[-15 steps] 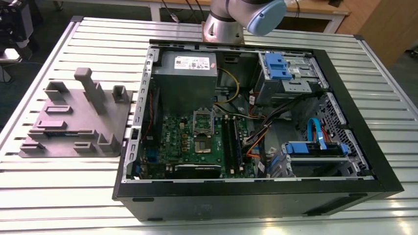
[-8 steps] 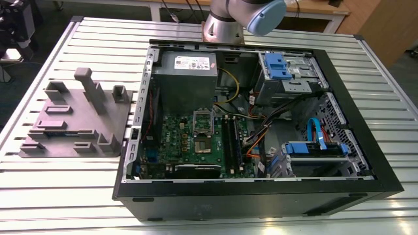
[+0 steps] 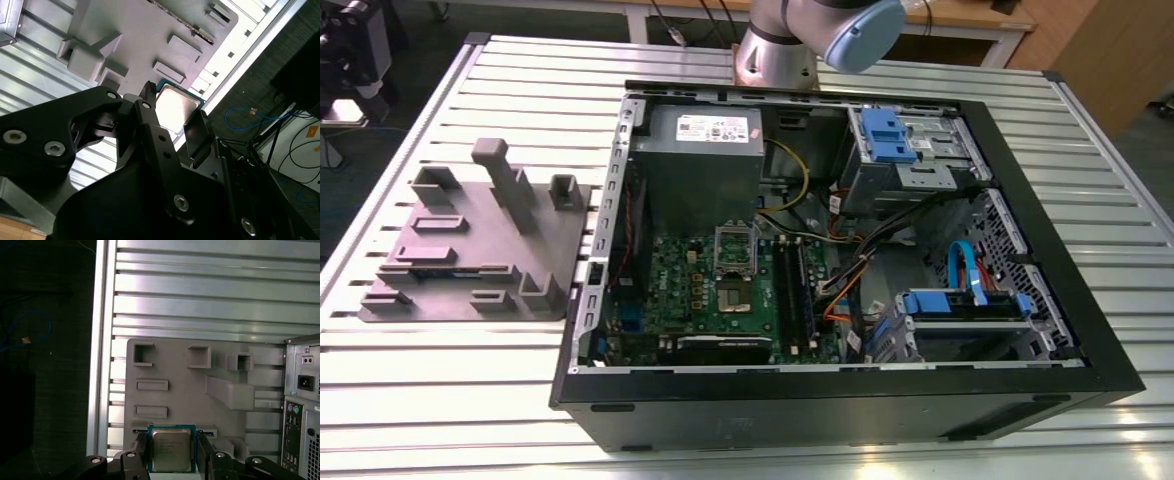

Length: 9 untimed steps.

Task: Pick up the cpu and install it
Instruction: 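Pick up the cpu and move it towards the insertion slot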

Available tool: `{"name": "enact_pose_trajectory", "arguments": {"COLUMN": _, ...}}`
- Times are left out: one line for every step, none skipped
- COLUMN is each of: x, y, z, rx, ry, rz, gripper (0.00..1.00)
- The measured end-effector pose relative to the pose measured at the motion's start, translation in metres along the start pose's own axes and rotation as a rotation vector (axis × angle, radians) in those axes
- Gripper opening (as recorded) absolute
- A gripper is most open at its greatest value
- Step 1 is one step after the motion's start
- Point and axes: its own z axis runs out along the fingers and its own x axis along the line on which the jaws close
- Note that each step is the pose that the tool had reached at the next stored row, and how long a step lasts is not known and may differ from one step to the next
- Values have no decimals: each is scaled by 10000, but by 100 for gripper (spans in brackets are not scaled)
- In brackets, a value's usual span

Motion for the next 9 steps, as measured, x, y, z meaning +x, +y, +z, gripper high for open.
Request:
{"name": "enact_pose_trajectory", "arguments": {"x": 0, "y": 0, "z": 0, "rx": 0, "ry": 0, "rz": 0, "gripper": 47}}
{"name": "enact_pose_trajectory", "arguments": {"x": 0, "y": 0, "z": 0, "rx": 0, "ry": 1, "rz": 0, "gripper": 47}}
{"name": "enact_pose_trajectory", "arguments": {"x": -1, "y": 0, "z": 0, "rx": 0, "ry": 0, "rz": 0, "gripper": 47}}
{"name": "enact_pose_trajectory", "arguments": {"x": -2, "y": 0, "z": 0, "rx": 0, "ry": 0, "rz": 2, "gripper": 47}}
{"name": "enact_pose_trajectory", "arguments": {"x": -3, "y": 0, "z": 0, "rx": 3, "ry": 1, "rz": 19, "gripper": 47}}
{"name": "enact_pose_trajectory", "arguments": {"x": -3, "y": 0, "z": 0, "rx": 5, "ry": 0, "rz": 63, "gripper": 47}}
{"name": "enact_pose_trajectory", "arguments": {"x": -3, "y": 0, "z": 0, "rx": 7, "ry": -1, "rz": 145, "gripper": 47}}
{"name": "enact_pose_trajectory", "arguments": {"x": -3, "y": 0, "z": 0, "rx": 9, "ry": -1, "rz": 233, "gripper": 47}}
{"name": "enact_pose_trajectory", "arguments": {"x": -3, "y": 0, "z": 0, "rx": 9, "ry": -2, "rz": 272, "gripper": 47}}
